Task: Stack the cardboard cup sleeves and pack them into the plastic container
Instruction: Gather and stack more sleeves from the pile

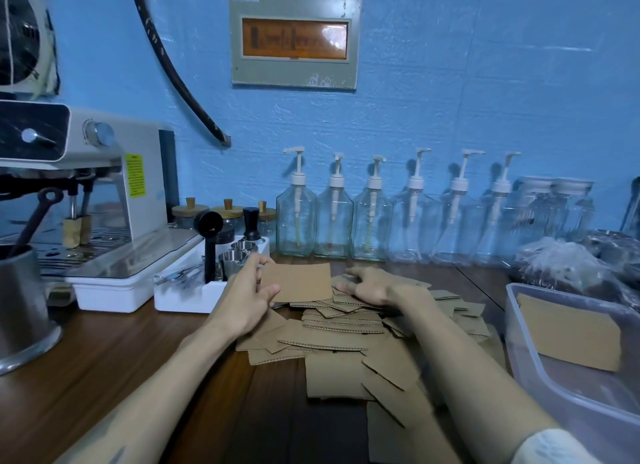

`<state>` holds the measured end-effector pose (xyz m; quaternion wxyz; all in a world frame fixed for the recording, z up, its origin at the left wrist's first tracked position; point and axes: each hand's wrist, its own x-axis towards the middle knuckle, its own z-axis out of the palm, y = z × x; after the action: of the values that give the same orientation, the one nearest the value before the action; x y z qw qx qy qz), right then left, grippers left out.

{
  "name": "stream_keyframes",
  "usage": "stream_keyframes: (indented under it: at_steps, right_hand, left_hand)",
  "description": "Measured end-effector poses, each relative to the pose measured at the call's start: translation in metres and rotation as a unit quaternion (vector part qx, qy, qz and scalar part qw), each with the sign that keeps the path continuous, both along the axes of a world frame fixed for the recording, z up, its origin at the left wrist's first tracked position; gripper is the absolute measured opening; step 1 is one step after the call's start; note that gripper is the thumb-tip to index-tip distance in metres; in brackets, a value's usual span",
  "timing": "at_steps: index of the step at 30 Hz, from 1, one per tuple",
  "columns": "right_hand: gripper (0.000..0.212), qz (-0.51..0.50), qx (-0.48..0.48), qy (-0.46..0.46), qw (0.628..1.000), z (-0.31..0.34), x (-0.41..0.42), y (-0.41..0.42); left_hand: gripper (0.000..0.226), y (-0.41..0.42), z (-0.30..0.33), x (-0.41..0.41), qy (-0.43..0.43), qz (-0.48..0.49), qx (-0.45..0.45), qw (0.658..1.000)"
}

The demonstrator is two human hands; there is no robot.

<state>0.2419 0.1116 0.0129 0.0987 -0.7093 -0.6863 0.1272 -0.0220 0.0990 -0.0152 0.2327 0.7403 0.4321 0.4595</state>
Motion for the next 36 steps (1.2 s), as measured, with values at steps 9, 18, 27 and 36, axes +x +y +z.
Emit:
stream_keyframes:
  at_steps: [9,18,27,36]
  right_hand:
    - [0.071,-0.019,0.065,0.024,0.997,-0.001,0.005,-0.002]
    - [0.017,-0.015,0.224,0.163,0.961,0.014,0.007,-0.032]
    - [0.065,0.007,0.309,0.4,0.863,0.035,-0.002,-0.069]
    - [0.011,-0.091,0.256,0.539,0.797,0.015,-0.043,-0.064]
  left_hand:
    - [0.03,0.004,-0.002,0.0,-0.005,-0.006,-0.008,1.0]
    - [0.035,-0.001,0.001,0.006,-0.068,-0.044,-0.028,0.996]
    - [0.035,-0.005,0.003,0.008,-0.098,-0.063,-0.061,0.991]
    - [0.025,-0.015,0.009,0.017,-0.197,-0.119,-0.115,0.966]
